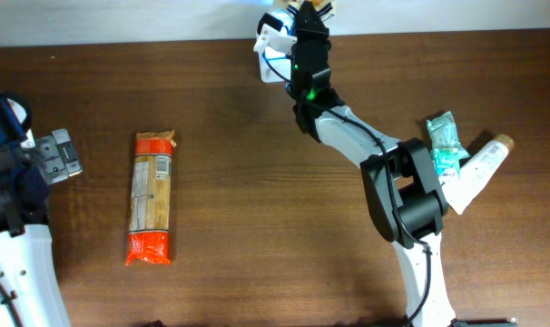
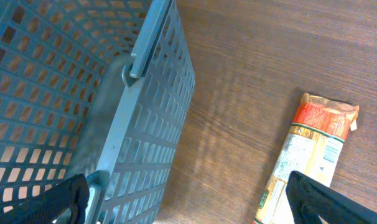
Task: Scan the item barcode
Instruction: 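Lift the wipes pack and hold its barcode over the scanner, then carry the wipes pack to the right side and release it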
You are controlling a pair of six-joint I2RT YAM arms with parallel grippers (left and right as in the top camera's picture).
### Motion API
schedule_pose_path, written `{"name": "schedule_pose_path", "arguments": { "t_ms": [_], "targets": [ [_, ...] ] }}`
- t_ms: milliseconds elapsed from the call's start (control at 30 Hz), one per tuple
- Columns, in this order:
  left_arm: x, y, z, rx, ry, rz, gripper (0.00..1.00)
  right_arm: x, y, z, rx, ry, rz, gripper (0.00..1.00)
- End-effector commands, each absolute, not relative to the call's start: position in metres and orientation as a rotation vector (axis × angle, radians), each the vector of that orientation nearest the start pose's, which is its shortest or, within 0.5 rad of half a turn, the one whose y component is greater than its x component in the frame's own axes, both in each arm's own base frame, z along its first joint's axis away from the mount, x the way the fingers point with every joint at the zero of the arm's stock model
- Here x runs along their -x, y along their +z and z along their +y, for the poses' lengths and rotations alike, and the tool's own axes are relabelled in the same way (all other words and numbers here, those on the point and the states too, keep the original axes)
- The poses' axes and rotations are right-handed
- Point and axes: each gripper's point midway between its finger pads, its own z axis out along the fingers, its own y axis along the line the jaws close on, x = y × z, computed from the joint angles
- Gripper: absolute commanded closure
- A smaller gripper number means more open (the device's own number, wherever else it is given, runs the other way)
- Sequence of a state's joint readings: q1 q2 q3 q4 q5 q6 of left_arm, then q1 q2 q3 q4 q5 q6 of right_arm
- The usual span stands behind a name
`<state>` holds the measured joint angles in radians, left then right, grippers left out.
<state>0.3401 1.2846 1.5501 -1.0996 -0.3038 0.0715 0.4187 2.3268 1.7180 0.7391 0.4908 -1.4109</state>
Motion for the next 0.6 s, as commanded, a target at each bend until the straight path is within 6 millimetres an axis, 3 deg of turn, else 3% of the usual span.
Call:
{"name": "schedule_pose_path", "arguments": {
  "t_ms": [0,233,333,367,433,467,567],
  "targets": [
    [-0.289,0.316,0.159,0.459,0.571,2.376,0.01,-0.638,0.255,0.194,0.906,-1.143,1.235,0.96],
    [-0.289,0.316,0.159,0.459,0.571,2.375,0.01,-0.636,0.264,0.192,0.886,-1.145,1.228,0.96],
    [-0.289,0.316,0.159,0.459,0.571,2.375,0.01,-0.627,0.298,0.19,0.829,-1.143,1.207,0.96],
    [-0.289,0.316,0.159,0.459,0.571,2.375,0.01,-0.618,0.325,0.185,0.756,-1.083,1.226,0.96],
    [-0.289,0.316,0.159,0.459,0.571,2.376,0.01,-0.606,0.345,0.178,0.725,-0.999,1.303,0.96],
    [-0.289,0.316,0.159,0.459,0.571,2.375,0.01,-0.597,0.353,0.175,0.723,-0.93,1.366,0.96],
    [-0.289,0.316,0.159,0.459,0.571,2.376,0.01,-0.546,0.394,0.155,0.543,-0.617,1.562,0.96]
  ]
}}
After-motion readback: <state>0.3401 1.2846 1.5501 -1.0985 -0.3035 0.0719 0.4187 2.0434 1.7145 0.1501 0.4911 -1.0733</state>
